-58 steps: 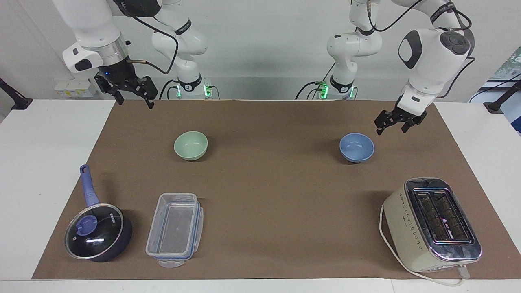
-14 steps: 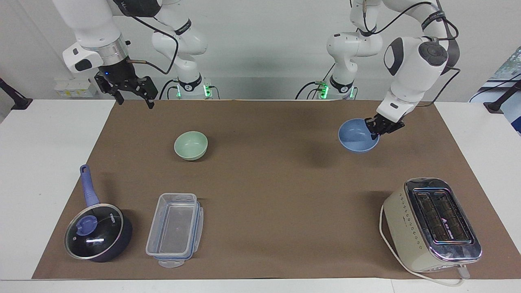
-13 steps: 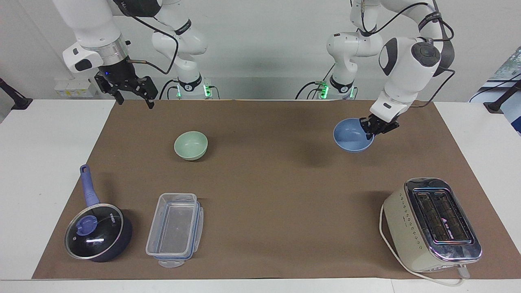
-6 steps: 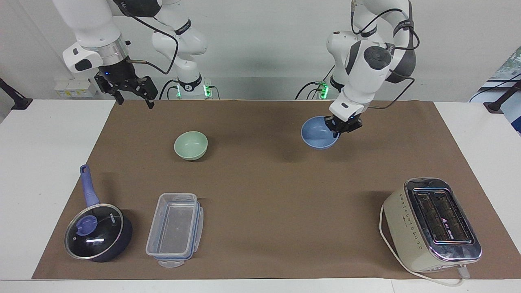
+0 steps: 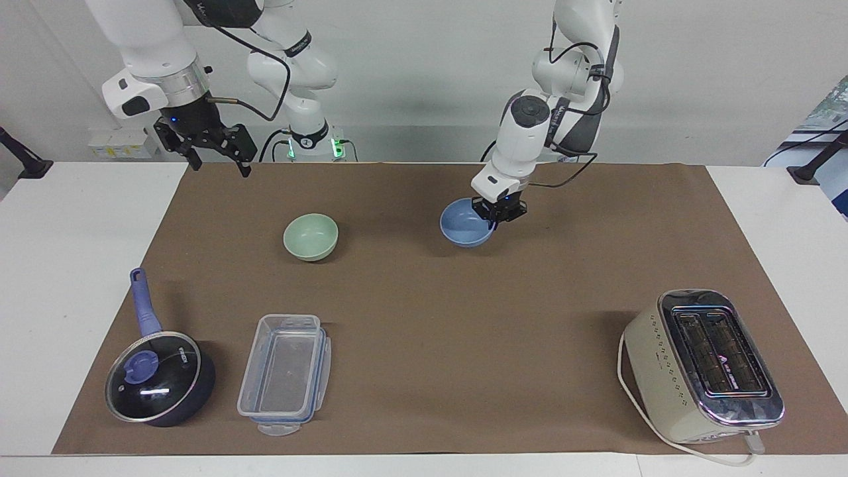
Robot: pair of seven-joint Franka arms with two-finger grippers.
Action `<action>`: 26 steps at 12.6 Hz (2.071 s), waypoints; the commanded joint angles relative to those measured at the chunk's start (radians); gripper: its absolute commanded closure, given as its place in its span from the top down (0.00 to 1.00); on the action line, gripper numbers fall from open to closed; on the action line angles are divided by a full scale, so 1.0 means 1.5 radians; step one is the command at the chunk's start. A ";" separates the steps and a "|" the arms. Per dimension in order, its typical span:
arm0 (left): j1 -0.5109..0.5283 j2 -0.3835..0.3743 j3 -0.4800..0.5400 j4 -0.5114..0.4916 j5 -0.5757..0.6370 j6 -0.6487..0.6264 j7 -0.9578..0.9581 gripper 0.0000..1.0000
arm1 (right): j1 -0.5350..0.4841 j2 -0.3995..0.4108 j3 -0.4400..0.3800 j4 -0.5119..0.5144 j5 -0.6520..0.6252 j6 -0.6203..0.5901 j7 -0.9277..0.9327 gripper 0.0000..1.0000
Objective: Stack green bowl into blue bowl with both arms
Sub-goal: 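Slide the blue bowl with the left gripper toward the table center, then release the blue bowl with the left gripper while the right gripper reaches, then grasp the pale green bowl's rim with the right gripper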
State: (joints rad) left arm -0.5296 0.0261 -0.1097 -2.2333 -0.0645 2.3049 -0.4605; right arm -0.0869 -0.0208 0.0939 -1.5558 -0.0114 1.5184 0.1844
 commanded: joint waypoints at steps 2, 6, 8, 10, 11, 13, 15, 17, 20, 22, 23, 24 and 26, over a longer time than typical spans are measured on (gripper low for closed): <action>-0.051 0.036 0.012 -0.023 -0.005 0.093 -0.052 0.00 | -0.009 -0.025 0.004 -0.036 0.000 0.019 -0.005 1.00; -0.029 0.043 0.017 -0.006 -0.004 0.080 -0.041 1.00 | -0.007 -0.024 0.005 -0.050 0.001 0.025 -0.001 1.00; 0.025 0.035 0.016 0.010 -0.004 0.050 0.000 1.00 | -0.003 -0.024 0.005 -0.073 0.001 0.057 -0.003 1.00; 0.070 0.032 0.016 0.050 -0.004 -0.011 0.032 1.00 | -0.002 -0.024 0.005 -0.098 0.001 0.069 -0.006 1.00; 0.092 0.031 0.016 0.071 -0.004 -0.038 0.036 1.00 | 0.001 -0.024 0.005 -0.118 0.001 0.091 -0.007 1.00; 0.143 0.032 0.016 0.111 -0.004 -0.079 0.082 1.00 | 0.001 -0.024 0.006 -0.165 0.002 0.138 -0.009 1.00; 0.186 0.032 0.016 0.139 -0.003 -0.103 0.122 1.00 | 0.002 -0.023 0.008 -0.212 0.003 0.189 -0.009 1.00; 0.235 0.031 0.016 0.162 -0.004 -0.125 0.157 1.00 | 0.029 -0.019 0.007 -0.273 0.005 0.252 -0.008 1.00; 0.308 0.031 0.017 0.243 -0.006 -0.241 0.243 1.00 | 0.034 -0.019 0.007 -0.352 0.008 0.324 -0.009 1.00; 0.340 0.031 0.020 0.287 -0.008 -0.296 0.272 1.00 | 0.034 -0.022 0.007 -0.409 0.008 0.376 -0.020 1.00; 0.355 0.030 0.021 0.305 -0.008 -0.315 0.281 1.00 | 0.034 -0.023 0.007 -0.426 0.008 0.388 -0.022 1.00; 0.370 0.031 0.021 0.328 -0.007 -0.334 0.303 1.00 | 0.033 -0.019 0.007 -0.440 0.008 0.399 -0.022 1.00; 0.390 0.031 0.022 0.360 -0.001 -0.361 0.331 1.00 | 0.033 -0.021 0.007 -0.492 0.008 0.453 -0.037 1.00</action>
State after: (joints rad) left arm 0.0235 0.0672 -0.0697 -1.7447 -0.0645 1.8181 -0.0039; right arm -0.0254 -0.0237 0.0983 -2.2092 -0.0098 2.1242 0.1740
